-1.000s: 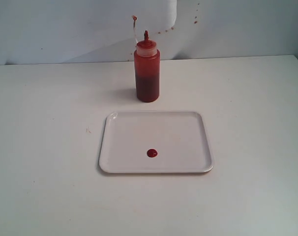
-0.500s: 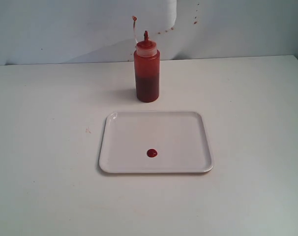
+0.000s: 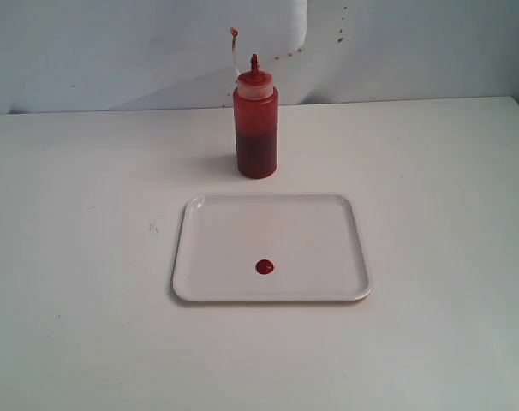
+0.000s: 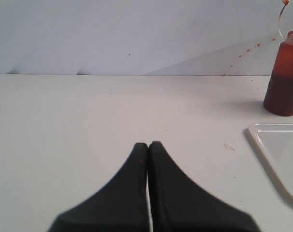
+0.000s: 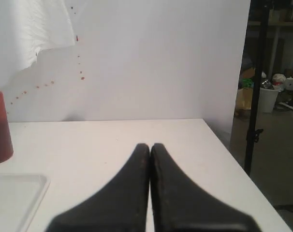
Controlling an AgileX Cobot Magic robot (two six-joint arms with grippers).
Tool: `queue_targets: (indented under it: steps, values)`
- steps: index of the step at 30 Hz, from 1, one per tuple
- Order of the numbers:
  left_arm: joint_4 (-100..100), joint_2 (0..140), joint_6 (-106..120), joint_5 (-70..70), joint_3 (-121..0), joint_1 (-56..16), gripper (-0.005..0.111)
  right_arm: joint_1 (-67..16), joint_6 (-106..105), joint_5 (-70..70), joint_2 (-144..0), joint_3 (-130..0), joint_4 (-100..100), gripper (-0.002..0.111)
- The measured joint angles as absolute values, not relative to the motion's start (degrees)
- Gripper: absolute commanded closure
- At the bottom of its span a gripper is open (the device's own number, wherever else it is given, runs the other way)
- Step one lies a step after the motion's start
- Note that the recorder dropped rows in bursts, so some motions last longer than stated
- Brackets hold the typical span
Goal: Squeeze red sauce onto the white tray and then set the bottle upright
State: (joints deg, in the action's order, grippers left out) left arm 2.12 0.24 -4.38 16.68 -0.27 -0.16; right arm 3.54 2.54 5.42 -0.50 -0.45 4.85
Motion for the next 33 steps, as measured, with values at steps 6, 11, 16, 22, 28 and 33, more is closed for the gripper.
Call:
queue_targets:
  steps: [6,11,16,22,28,33]
  values:
    - [2.1,0.2,-4.4,16.7,-0.3,-0.2,0.107,3.5,-5.3,10.1,-0.5,-0.2,-2.2,0.108]
    - [2.1,0.2,-4.4,16.7,-0.3,-0.2,0.107,3.5,-9.1,15.6,-0.5,-0.2,-5.7,0.108]
    - [2.1,0.2,-4.3,16.7,-0.3,-0.2,0.107,3.5,-8.8,18.5,-0.5,-0.2,-5.5,0.108]
    - [2.1,0.2,-4.3,16.7,-0.3,-0.2,0.107,3.5,-3.3,18.5,-0.5,-0.2,0.0,0.108]
    - [2.1,0.2,-4.3,16.7,-0.3,-0.2,0.107,3.5,-1.1,18.6,-0.5,-0.2,0.0,0.108]
    - [2.1,0.2,-4.3,16.7,-0.3,-0.2,0.107,3.5,-0.9,18.6,-0.5,-0.2,-2.5,0.108]
